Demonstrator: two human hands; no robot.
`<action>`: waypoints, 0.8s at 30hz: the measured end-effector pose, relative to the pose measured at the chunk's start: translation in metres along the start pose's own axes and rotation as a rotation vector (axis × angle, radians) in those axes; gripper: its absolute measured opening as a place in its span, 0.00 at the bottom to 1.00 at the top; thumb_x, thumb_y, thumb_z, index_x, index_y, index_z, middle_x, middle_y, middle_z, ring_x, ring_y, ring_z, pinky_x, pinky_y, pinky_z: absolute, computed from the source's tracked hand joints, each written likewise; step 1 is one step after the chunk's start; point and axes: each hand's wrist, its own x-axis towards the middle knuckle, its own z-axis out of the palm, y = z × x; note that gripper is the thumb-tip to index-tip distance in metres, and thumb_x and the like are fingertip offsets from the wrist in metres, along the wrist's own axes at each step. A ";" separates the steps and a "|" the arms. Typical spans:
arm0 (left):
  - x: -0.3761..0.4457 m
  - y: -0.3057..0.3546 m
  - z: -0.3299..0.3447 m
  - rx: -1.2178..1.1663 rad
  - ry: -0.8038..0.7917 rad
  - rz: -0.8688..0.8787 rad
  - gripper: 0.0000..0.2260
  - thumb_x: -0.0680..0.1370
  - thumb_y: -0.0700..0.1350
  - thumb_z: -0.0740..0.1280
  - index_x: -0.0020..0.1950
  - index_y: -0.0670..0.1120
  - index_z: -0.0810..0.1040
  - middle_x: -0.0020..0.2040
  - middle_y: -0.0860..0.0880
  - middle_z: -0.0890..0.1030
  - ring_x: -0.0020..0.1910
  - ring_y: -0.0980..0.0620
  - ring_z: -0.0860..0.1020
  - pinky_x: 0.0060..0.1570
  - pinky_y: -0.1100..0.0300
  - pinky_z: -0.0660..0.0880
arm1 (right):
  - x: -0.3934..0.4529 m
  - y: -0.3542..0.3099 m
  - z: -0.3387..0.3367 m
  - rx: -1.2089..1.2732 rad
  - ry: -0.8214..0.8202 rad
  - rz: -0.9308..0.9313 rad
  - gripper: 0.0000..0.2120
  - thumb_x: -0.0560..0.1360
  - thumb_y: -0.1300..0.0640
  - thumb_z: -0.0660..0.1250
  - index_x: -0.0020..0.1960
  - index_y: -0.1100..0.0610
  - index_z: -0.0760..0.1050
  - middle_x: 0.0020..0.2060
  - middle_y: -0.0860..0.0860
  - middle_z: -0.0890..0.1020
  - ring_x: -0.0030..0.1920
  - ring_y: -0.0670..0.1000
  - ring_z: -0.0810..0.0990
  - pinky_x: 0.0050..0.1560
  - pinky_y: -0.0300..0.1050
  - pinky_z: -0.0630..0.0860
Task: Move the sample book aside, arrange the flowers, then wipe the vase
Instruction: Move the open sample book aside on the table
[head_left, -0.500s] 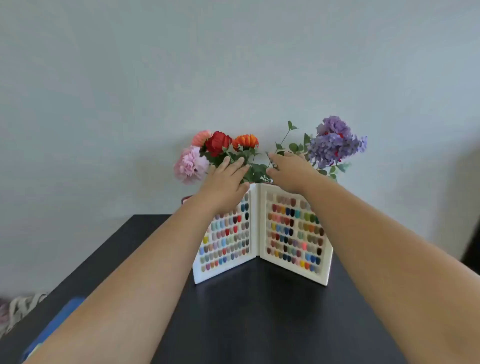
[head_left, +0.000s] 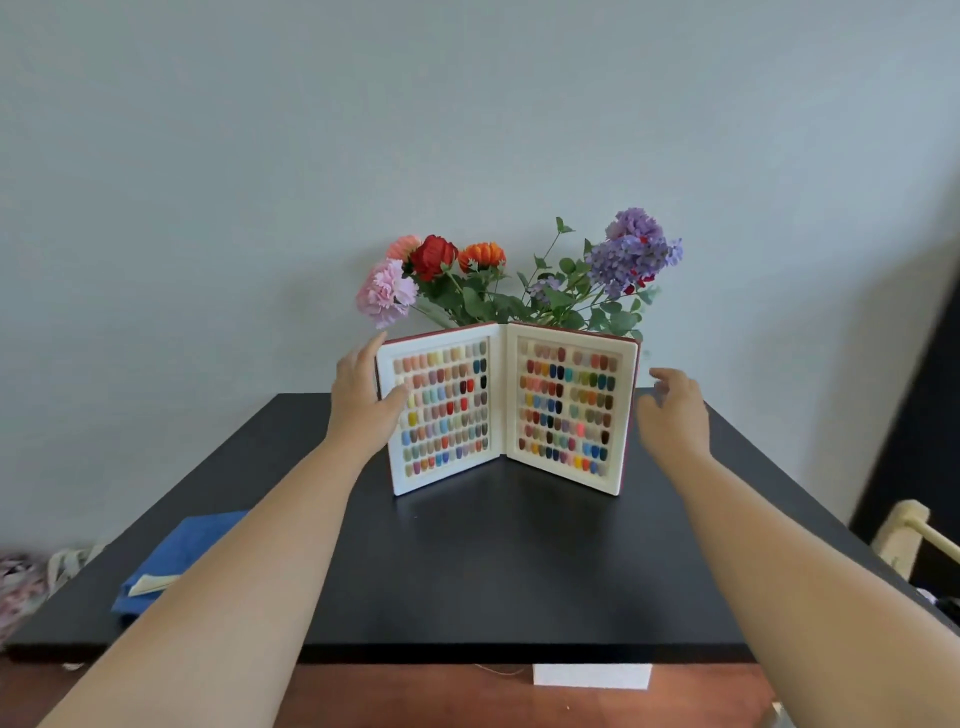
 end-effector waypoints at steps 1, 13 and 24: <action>-0.005 -0.004 0.003 -0.108 -0.033 -0.085 0.31 0.78 0.44 0.68 0.74 0.62 0.55 0.72 0.49 0.65 0.68 0.50 0.68 0.63 0.46 0.70 | 0.000 0.006 0.002 0.034 -0.048 0.100 0.22 0.77 0.59 0.61 0.71 0.53 0.65 0.67 0.52 0.72 0.63 0.54 0.74 0.51 0.45 0.72; -0.040 -0.071 0.053 -0.333 -0.129 -0.353 0.21 0.82 0.49 0.59 0.72 0.64 0.59 0.63 0.54 0.76 0.52 0.58 0.76 0.39 0.67 0.70 | -0.018 0.035 0.041 0.343 -0.140 0.269 0.13 0.81 0.52 0.55 0.64 0.47 0.71 0.50 0.41 0.81 0.44 0.41 0.81 0.33 0.34 0.73; -0.029 -0.078 0.096 -0.534 0.150 -0.119 0.15 0.82 0.60 0.52 0.69 0.69 0.59 0.61 0.60 0.78 0.56 0.59 0.80 0.50 0.56 0.79 | -0.034 0.053 0.098 0.494 -0.007 0.128 0.08 0.80 0.43 0.57 0.57 0.33 0.66 0.52 0.36 0.80 0.52 0.42 0.82 0.46 0.46 0.81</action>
